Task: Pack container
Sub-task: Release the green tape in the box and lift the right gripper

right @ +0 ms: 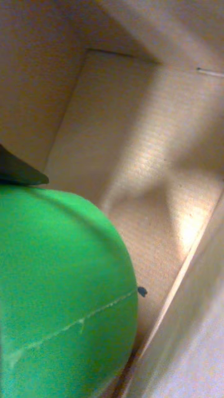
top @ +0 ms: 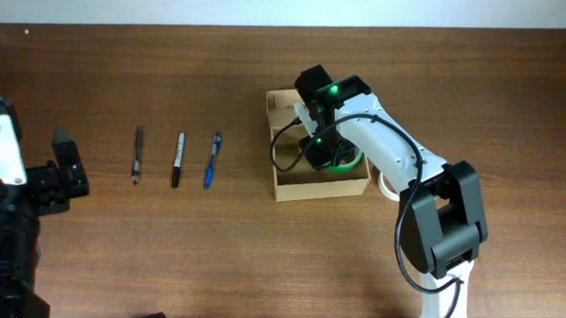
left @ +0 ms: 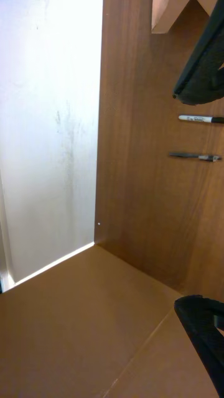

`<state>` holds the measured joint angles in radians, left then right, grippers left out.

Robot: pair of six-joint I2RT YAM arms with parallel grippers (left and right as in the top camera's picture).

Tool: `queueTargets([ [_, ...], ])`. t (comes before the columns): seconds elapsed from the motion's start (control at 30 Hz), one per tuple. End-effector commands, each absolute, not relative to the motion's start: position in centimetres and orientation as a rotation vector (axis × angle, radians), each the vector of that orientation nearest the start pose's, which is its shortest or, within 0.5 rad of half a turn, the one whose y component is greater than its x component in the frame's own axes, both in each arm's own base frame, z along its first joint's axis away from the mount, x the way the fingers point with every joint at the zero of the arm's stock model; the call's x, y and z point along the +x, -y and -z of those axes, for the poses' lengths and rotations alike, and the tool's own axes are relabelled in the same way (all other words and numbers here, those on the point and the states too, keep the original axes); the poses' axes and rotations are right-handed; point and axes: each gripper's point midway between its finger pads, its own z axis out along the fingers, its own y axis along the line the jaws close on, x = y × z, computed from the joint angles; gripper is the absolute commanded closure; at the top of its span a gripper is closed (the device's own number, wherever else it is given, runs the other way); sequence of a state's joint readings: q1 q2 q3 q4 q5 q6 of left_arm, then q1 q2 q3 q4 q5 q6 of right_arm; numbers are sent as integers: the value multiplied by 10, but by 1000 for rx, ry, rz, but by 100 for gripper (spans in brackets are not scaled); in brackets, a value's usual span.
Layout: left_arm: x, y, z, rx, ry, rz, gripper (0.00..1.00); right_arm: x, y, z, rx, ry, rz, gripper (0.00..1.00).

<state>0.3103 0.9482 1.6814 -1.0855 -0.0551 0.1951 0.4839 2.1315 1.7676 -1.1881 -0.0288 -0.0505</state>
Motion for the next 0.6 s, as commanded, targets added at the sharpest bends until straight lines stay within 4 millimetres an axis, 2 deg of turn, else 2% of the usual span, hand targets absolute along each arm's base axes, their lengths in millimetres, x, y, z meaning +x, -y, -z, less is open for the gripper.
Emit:
queueTargets([
  [0.0, 225, -78, -453, -118, -1935, -385, 1, 360, -203, -57, -852, -3027, -79, 81],
  [0.07, 225, -78, -453, -118, -1935, -385, 1, 359, -205, -57, -861, -3024, -79, 69],
  [0.17, 225, -78, -453, -118, -1935, -385, 1, 358, -207, -57, -868, -3022, -78, 57],
  [0.3, 225, -78, -453, -118, -1934, -384, 1, 357, -208, -57, -869, -3025, -84, 54],
  [0.37, 226, -78, -454, -118, -1932, -385, 1, 357, -207, -64, -869, -3030, -76, 54],
  [0.43, 226, -78, -455, -117, -1929, -385, 1, 361, -207, -82, -860, -3018, -65, 54],
  [0.5, 227, -79, -454, -117, -1930, -384, 1, 372, -210, -114, -832, -2961, -58, 53],
  [0.57, 229, -79, -453, -117, -1936, -383, 1, 385, -213, -154, -783, -2874, -65, 52],
])
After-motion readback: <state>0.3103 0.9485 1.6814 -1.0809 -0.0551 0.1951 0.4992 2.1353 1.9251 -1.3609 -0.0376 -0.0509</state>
